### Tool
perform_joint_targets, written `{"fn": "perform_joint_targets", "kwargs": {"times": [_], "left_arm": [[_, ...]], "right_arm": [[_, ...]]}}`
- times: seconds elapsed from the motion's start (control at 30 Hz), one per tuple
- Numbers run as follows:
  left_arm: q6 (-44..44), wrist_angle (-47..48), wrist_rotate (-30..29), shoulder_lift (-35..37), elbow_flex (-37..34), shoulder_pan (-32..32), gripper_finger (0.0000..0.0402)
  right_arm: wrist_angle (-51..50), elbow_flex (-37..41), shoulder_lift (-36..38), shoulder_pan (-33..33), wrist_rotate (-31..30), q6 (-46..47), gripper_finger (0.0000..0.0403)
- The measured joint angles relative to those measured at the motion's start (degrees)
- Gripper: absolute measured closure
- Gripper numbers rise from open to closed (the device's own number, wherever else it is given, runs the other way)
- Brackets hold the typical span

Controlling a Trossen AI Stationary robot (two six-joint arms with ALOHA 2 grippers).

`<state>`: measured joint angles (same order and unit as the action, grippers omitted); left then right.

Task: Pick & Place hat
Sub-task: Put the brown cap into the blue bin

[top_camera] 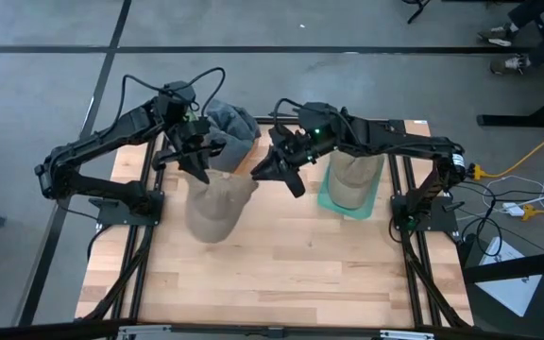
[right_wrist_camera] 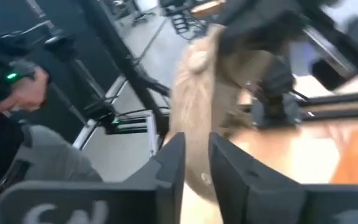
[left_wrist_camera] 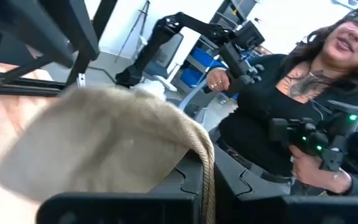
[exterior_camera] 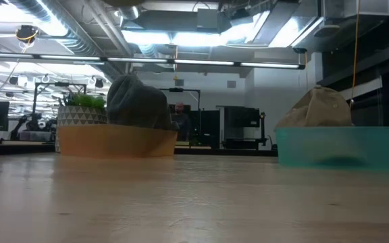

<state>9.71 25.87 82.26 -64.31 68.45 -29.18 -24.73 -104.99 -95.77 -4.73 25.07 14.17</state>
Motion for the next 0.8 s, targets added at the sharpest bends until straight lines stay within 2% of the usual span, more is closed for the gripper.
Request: {"fn": "perform_joint_targets", "kwargs": {"times": [0.2,0.4,0.63,0.73,0.8], "left_arm": [[0.1,0.0,-3.3,0.0,0.0,-1.5,0.0393],[-0.1,-0.2,-14.0,0.0,0.0,-2.6,0.0397],[-1.4,-0.4,-23.8,0.0,0.0,-2.6,0.0391],[-2.0,-0.4,-30.2,-0.1,0.0,-2.6,0.0394],[-3.6,-0.5,-34.1,-0.1,0.0,-2.6,0.0397]], "right_arm": [[-0.3,0.0,0.0,0.0,-4.4,0.3,0.0258],[0.9,0.0,0.0,0.5,-11.2,-3.5,0.0201],[0.3,0.0,-0.1,2.6,-29.3,-13.1,0.0192],[0.4,0.0,-0.1,3.3,-39.5,-14.2,0.0197],[0.4,0.0,-0.1,3.3,-44.2,-13.0,0.0200]]}}
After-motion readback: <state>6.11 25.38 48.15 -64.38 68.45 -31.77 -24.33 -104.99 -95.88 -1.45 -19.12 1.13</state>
